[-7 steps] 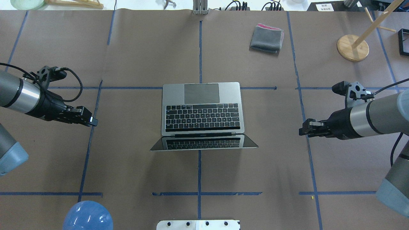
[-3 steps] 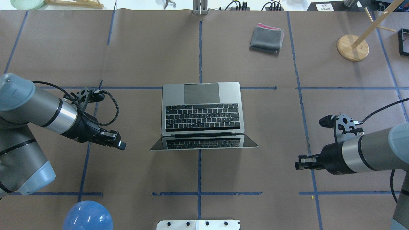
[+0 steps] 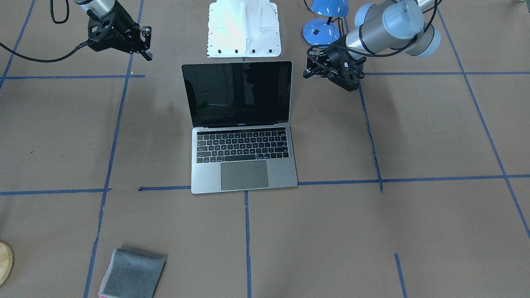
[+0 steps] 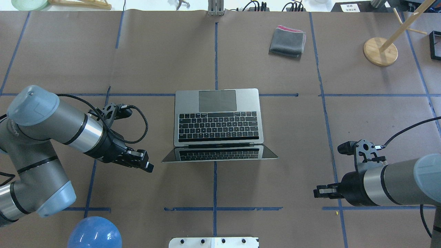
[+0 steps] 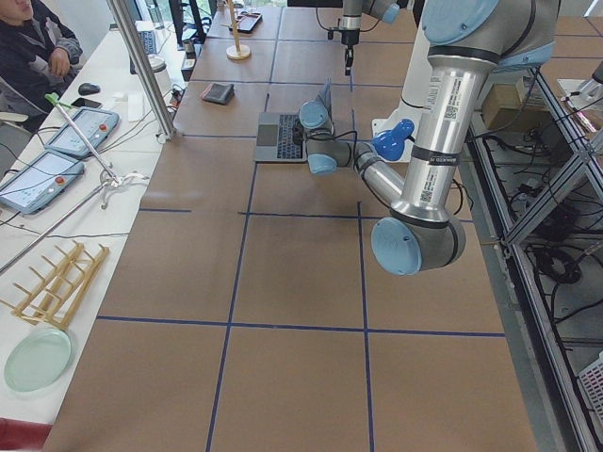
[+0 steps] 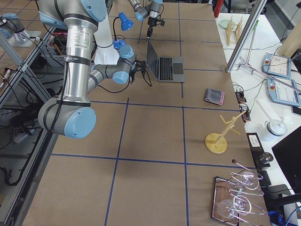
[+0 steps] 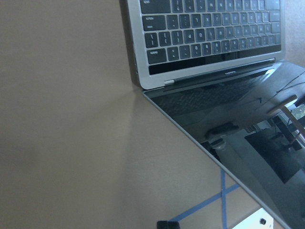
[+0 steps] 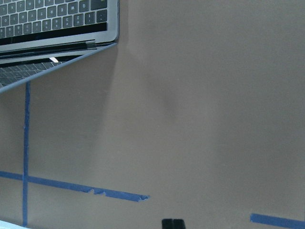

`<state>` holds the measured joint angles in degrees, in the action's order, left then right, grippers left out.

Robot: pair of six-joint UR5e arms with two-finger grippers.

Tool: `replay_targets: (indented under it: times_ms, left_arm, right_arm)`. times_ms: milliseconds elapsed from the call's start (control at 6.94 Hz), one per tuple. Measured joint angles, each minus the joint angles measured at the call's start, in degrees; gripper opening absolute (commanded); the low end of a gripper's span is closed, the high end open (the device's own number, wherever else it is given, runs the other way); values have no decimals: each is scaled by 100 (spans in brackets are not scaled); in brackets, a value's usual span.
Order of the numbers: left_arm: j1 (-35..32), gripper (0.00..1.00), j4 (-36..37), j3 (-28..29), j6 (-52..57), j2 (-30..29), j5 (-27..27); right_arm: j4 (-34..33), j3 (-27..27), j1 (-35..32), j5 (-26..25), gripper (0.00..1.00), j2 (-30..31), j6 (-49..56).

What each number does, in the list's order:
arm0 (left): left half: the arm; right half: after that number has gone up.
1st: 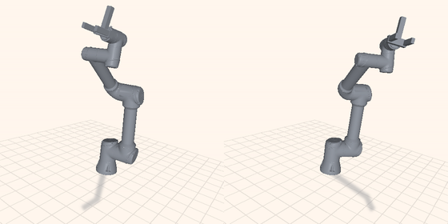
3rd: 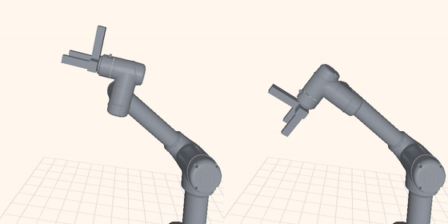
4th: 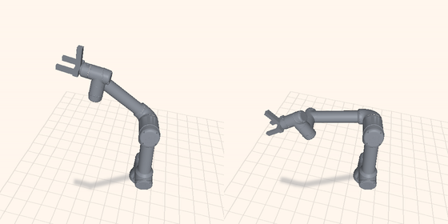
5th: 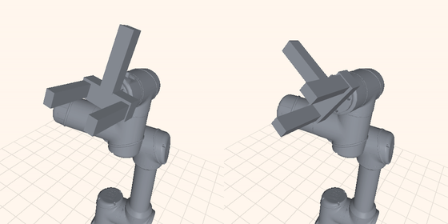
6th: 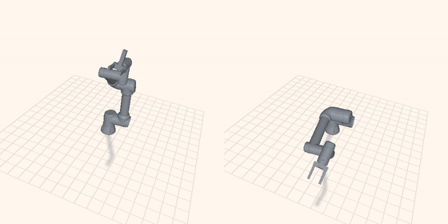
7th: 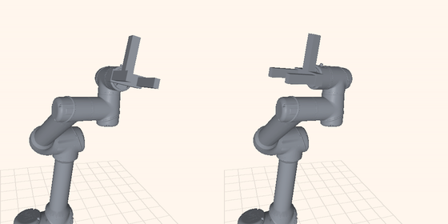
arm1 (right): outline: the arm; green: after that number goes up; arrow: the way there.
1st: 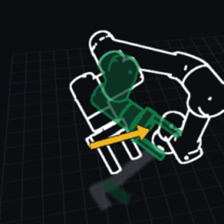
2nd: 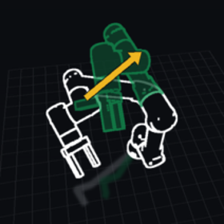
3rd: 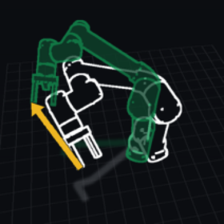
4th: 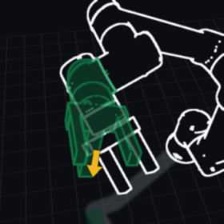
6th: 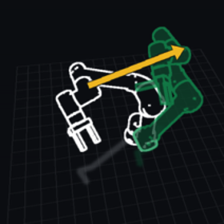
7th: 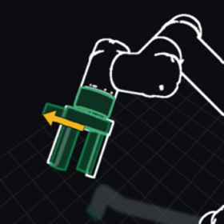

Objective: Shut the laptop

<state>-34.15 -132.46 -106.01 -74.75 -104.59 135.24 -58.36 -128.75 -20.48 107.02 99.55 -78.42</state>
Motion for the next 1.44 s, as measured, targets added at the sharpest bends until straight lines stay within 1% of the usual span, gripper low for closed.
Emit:
replay_targets:
  times_ms: [288, 432, 865, 1441]
  left_arm:
    - [62, 0, 6, -3, -359, -252, 18]
    - [68, 0, 11, -63, -443, -275, 59]
    - [75, 0, 20, -302, -493, -241, 196]
    - [75, 0, 27, -353, -497, -250, 210]
  right_arm:
    - [-8, -16, 141, -250, 0, -107, -169]
    - [-14, -18, 160, -305, 0, -181, -193]
    - [-29, -14, 167, -355, 0, -338, -208]
    - [-61, 58, 97, -364, 0, -630, -209]
